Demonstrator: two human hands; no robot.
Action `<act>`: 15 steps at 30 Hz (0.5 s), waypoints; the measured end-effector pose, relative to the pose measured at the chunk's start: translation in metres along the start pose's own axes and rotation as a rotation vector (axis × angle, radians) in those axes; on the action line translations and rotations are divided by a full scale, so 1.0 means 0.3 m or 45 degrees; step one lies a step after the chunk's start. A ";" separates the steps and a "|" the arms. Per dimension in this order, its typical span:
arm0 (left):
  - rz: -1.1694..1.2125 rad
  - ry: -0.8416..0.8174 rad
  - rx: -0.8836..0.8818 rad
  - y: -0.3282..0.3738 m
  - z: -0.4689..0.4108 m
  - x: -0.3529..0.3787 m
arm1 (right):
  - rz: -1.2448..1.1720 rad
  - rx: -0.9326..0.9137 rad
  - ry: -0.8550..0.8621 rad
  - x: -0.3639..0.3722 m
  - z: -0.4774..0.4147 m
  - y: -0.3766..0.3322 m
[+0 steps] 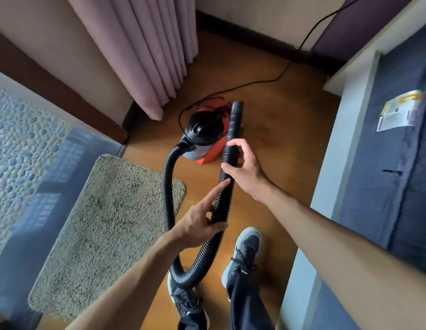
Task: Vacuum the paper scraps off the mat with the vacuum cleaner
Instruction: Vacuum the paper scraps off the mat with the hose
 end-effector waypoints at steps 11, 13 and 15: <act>-0.282 -0.183 -0.075 0.135 -0.227 0.148 | -0.136 0.121 0.138 -0.310 -0.056 0.106; -0.302 -0.221 -0.088 0.156 -0.263 0.180 | -0.151 0.135 0.163 -0.360 -0.064 0.128; -0.317 -0.255 -0.088 0.171 -0.299 0.207 | -0.172 0.157 0.177 -0.403 -0.068 0.150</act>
Point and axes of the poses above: each hand's wrist, its own z-axis away from the middle knuckle, its own x-axis out of the palm, y = z × x, the point moved 5 cm from there along -z, towards the middle knuckle, and after that the axes turned 8 degrees about -z, right-handed, at the moved point
